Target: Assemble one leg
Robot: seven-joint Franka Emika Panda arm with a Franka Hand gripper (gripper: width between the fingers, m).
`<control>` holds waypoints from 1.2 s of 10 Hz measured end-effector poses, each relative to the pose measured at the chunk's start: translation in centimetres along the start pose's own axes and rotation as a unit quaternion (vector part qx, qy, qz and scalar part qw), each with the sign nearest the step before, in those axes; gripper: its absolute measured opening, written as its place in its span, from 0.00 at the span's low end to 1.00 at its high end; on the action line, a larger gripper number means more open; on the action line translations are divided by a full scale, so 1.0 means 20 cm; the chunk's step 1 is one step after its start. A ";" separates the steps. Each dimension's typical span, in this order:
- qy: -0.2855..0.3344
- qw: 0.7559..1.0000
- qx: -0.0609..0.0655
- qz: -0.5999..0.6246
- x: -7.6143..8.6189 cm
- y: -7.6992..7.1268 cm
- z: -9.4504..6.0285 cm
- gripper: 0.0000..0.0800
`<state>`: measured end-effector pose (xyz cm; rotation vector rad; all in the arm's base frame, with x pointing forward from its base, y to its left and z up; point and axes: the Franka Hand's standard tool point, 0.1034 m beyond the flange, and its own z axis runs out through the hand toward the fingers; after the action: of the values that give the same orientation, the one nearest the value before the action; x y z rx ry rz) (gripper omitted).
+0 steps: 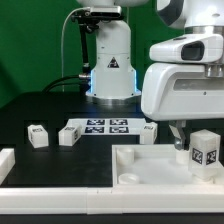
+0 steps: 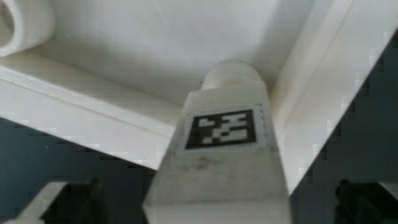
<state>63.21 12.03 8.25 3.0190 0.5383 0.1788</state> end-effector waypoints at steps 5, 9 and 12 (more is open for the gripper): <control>0.000 1.000 0.001 0.032 0.00 0.00 0.00 0.36; 0.001 0.958 0.003 0.287 0.00 -0.01 0.01 0.36; 0.003 0.879 -0.010 0.476 -0.01 0.00 0.02 0.36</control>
Offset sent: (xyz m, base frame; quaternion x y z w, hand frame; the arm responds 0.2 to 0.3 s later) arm 0.0000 0.0000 0.0000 0.0000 0.0000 0.0899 0.9960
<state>63.16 11.91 7.87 2.9508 -0.9791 0.2264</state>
